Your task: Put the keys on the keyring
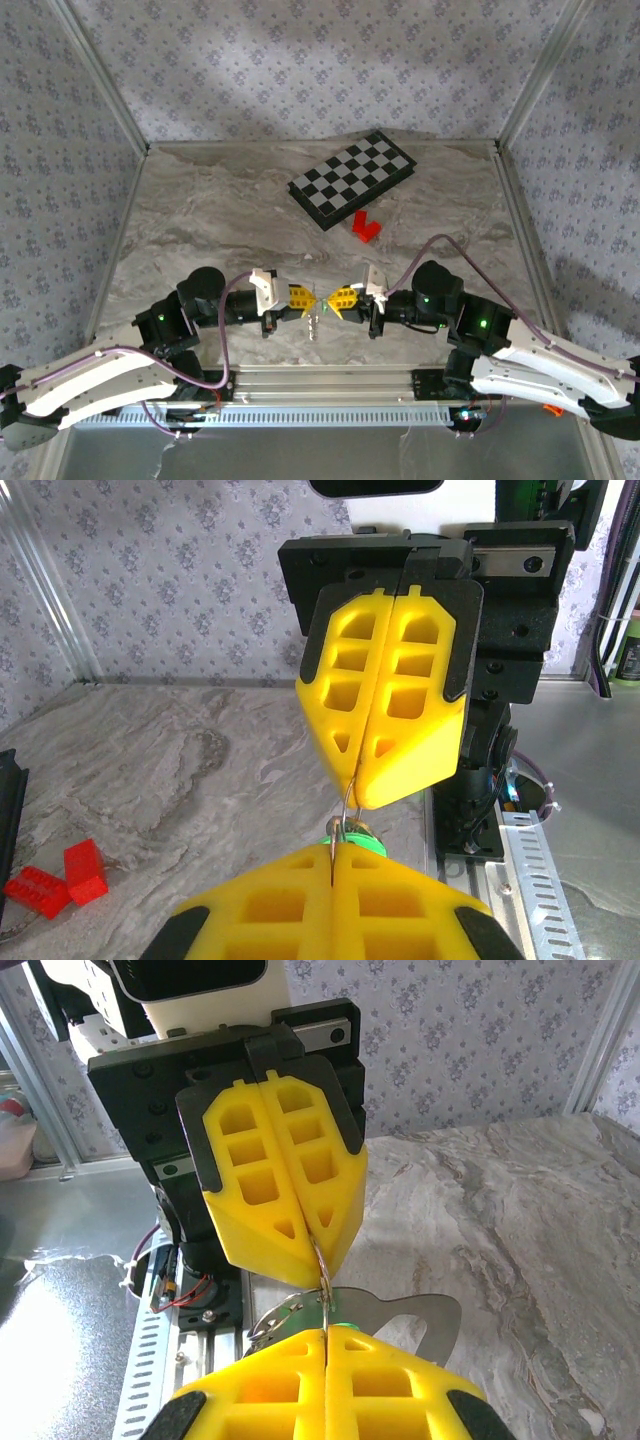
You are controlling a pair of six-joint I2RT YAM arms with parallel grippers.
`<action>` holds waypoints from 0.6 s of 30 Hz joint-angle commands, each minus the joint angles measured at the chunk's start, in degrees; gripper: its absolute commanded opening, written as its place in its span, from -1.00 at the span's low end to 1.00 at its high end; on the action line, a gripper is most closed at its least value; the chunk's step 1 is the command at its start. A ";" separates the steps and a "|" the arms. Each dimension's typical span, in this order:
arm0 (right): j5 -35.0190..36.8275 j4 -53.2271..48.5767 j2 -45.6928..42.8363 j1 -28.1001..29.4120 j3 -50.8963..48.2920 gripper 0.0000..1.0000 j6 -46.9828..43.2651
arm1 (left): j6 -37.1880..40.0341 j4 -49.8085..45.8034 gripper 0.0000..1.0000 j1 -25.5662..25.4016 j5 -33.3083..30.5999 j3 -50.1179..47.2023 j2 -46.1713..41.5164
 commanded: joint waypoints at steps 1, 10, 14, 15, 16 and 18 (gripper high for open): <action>0.77 1.81 0.16 0.42 0.88 -1.00 -0.97 | 0.70 1.27 -1.00 -0.15 1.03 1.64 -0.15; 0.97 2.10 0.25 0.31 0.79 -1.00 -0.97 | 0.67 1.54 -1.00 -0.19 1.07 1.28 -0.18; 1.41 1.82 -0.26 0.30 0.76 -1.00 -0.97 | 0.70 1.45 -1.00 -0.15 0.95 1.34 -0.23; 1.55 1.65 -0.52 0.29 0.81 -1.00 -1.02 | 0.72 1.39 -1.00 -0.15 0.94 1.42 -0.31; 1.64 1.51 -0.76 0.30 0.80 -1.00 -1.05 | 0.70 1.37 -1.00 -0.15 0.94 1.38 -0.31; 1.74 1.25 -1.14 0.25 0.63 -1.00 -1.06 | 0.72 1.28 -1.00 -0.15 0.85 1.36 -0.43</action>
